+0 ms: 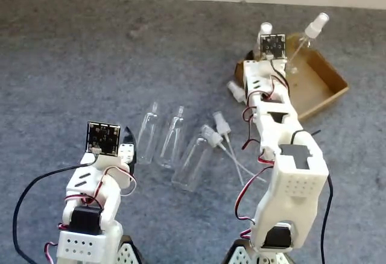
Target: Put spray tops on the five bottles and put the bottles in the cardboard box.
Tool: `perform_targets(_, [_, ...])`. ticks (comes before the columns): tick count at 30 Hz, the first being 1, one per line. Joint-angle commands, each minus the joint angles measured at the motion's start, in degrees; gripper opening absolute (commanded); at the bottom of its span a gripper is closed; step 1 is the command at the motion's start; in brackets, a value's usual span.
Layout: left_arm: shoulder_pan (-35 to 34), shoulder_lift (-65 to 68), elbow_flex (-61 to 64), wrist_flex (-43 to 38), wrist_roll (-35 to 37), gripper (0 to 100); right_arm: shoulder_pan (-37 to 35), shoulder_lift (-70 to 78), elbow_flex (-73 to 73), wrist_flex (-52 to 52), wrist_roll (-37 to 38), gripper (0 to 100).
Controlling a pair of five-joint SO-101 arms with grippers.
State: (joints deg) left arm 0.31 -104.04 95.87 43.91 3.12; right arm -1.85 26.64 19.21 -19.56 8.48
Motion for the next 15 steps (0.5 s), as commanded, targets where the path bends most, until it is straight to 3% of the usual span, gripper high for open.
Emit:
perform_targets(1, [-0.6,-0.5,1.2,-0.1,0.1,1,-0.1,-1.5,0.2,-1.0,0.8,29.4])
perform_targets(11, [-0.6,-0.5,1.2,-0.1,0.1,1,0.0,-3.6,2.0,-0.8,0.9,31.8])
perform_targets(15, [-0.6,-0.5,1.2,-0.1,0.1,1,0.1,-8.1,1.5,9.0,0.8,31.8])
